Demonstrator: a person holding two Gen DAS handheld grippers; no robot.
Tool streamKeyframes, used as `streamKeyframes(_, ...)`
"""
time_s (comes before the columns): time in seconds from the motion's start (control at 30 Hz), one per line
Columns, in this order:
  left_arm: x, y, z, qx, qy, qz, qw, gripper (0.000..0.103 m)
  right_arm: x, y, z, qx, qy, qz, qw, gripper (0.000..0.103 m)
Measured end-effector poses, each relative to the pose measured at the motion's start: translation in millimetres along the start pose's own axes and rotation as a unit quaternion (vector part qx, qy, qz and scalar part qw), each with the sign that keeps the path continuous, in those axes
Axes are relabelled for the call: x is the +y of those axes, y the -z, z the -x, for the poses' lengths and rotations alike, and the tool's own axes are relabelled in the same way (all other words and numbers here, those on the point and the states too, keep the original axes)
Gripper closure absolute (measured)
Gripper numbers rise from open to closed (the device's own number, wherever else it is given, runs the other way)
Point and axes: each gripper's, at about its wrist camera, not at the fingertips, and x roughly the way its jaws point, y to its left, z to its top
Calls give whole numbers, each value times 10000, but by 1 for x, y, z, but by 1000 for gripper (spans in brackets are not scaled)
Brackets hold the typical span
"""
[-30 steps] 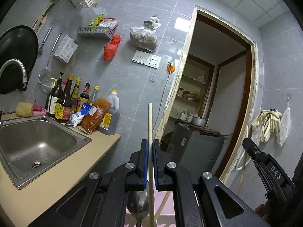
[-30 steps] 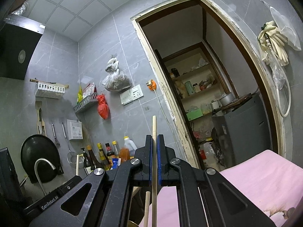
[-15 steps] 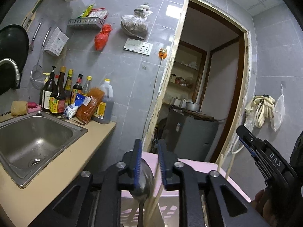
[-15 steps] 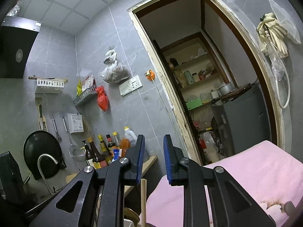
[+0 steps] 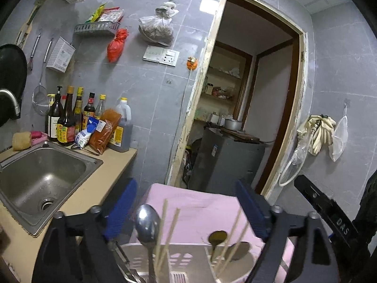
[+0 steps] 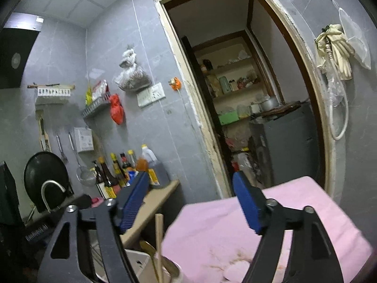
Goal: Organize utensils
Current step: 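Withdraw both tools from the basket back over the fork and knife, then close the left tool on the silver fork while the right tool grasps the silver knife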
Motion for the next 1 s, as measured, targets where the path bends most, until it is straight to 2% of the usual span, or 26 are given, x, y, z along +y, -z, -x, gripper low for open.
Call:
streamKeyframes(0.07, -10, -3, 3, 106, 25, -73, 9999, 2, -8, -8, 10, 92, 110, 45, 9999, 19)
streamKeyframes(0.13, -24, -5, 7, 165, 46, -249, 9995, 0, -15, -16, 20, 152, 185, 92, 9997, 12)
streamKeyframes(0.3, -56, -3, 14, 270, 149, -576, 9979, 0, -38, -34, 47, 337, 406, 335, 9980, 1)
streamKeyframes(0.7, -133, 27, 22, 319, 233, -953, 9947, 0, -101, -63, 94, 573, 663, 685, 9938, 1)
streamKeyframes(1.0, -180, 60, 11, 714, 432, -1177, 9895, 0, -160, -66, 106, 822, 880, 737, 9900, 1)
